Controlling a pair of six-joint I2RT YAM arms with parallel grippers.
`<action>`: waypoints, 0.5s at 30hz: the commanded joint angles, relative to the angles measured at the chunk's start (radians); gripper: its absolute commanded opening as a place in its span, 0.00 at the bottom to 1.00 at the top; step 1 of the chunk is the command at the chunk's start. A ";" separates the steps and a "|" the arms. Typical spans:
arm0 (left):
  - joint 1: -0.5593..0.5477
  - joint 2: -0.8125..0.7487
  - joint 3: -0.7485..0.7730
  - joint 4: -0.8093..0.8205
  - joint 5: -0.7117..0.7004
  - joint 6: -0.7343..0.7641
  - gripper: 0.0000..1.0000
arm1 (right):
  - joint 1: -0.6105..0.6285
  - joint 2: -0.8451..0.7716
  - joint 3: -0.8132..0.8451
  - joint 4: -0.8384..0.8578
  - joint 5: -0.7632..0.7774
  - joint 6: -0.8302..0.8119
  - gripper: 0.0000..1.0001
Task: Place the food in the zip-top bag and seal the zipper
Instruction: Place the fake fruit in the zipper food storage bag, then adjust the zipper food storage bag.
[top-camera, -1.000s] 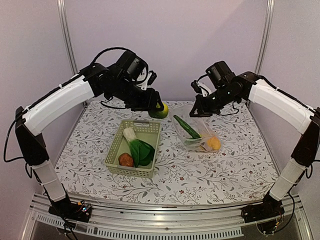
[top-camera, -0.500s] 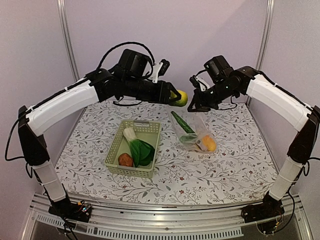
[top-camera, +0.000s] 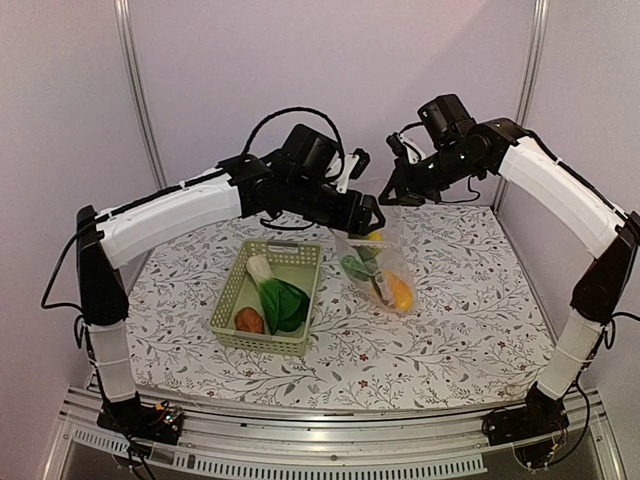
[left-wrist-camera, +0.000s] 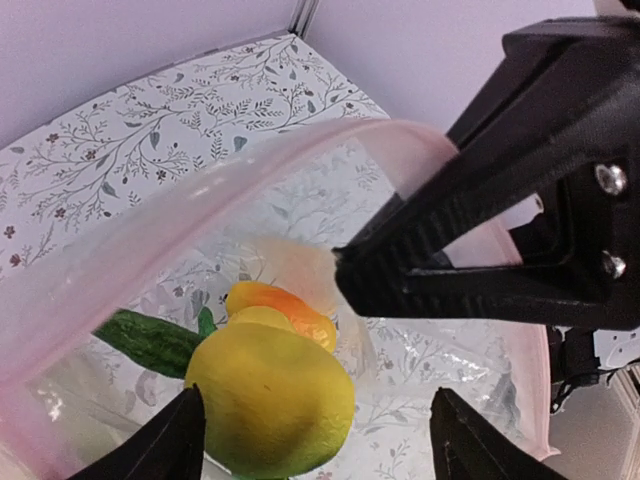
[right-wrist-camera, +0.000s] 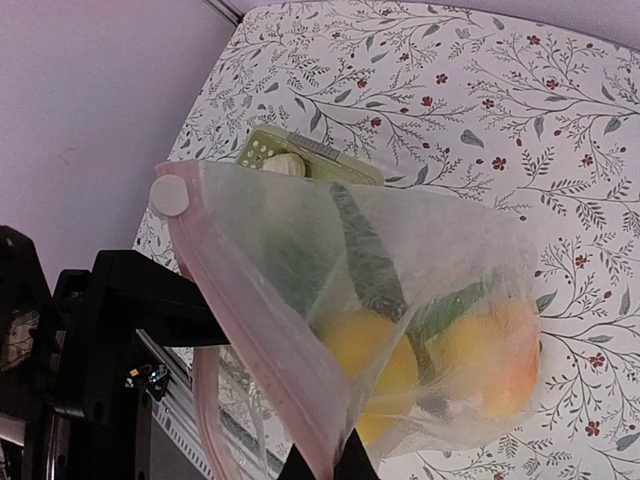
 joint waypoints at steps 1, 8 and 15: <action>-0.019 0.008 0.082 -0.016 -0.074 0.026 0.81 | -0.048 0.019 0.022 0.007 -0.071 0.018 0.01; -0.018 -0.100 0.088 0.017 -0.171 0.052 0.83 | -0.060 0.015 -0.002 0.019 -0.097 0.015 0.01; -0.015 -0.135 -0.010 -0.151 -0.288 -0.083 0.70 | -0.061 -0.018 -0.091 0.064 -0.079 0.013 0.01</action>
